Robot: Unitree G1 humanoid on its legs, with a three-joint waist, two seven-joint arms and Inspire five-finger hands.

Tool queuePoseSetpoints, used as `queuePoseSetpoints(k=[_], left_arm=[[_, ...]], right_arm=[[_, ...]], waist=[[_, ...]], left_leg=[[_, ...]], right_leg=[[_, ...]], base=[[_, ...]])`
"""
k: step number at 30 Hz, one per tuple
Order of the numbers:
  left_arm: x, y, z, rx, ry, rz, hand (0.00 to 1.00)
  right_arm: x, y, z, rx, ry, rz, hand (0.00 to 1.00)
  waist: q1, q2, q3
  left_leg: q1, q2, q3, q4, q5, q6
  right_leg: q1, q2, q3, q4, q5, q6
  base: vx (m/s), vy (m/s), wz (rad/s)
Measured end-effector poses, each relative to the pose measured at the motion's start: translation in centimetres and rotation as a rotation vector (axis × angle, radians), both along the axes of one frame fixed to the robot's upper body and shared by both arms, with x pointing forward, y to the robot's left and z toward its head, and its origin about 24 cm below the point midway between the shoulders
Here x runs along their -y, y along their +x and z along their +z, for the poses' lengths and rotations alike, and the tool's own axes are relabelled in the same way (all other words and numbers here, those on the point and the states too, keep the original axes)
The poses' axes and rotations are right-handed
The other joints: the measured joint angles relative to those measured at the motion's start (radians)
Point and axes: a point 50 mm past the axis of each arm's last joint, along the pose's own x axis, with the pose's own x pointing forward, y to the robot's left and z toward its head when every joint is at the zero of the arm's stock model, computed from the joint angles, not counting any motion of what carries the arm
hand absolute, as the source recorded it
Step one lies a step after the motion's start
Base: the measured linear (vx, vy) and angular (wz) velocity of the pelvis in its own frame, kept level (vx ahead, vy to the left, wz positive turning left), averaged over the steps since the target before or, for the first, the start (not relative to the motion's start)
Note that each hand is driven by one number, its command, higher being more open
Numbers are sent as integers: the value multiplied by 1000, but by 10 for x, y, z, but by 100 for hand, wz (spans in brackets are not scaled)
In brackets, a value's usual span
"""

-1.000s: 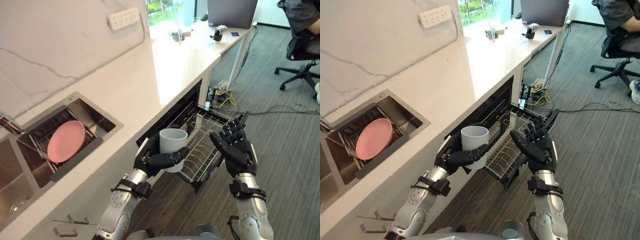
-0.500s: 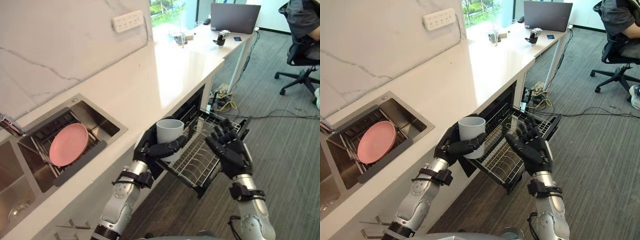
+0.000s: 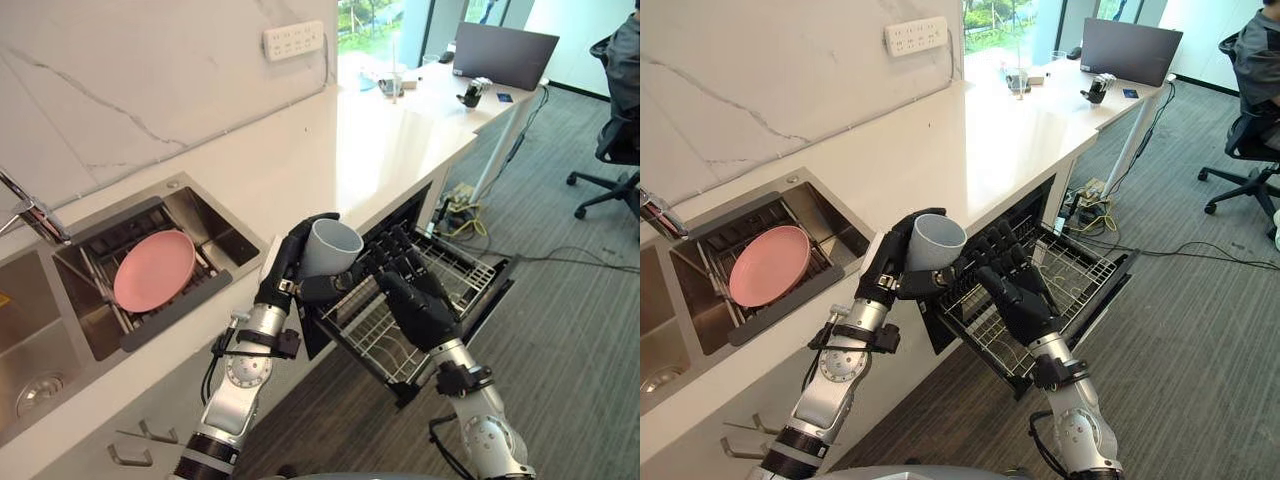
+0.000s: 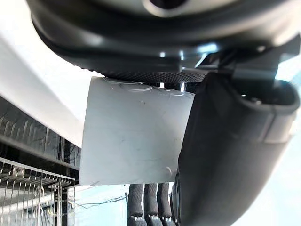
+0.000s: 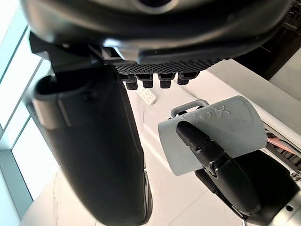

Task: Walk over to the sink, pick up the cup, carry it to the dishwasher, place the cup inside the dishwasher, then close the dishwasher door

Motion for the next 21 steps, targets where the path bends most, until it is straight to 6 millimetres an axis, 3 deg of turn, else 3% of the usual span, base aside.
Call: queuePoseSetpoints(k=[12,21], left_arm=[[15,-7,-2,25,83,-106,0],[17,-7,-2,30,82,-106,0]], right_arm=[[-19,10,-3,-88,-232,-10,100],[-30,17,6,-78,-258,-1,100]], waist=[[4,-9,-6],[6,-9,-6]], left_leg=[[-8,-1,0,1,5,3],[-5,2,-1,1,6,2]], right_leg=[[8,2,-4,-28,22,-2],[12,6,-8,-32,24,-4]], base=[[-11,1,0],[-7,-2,0]])
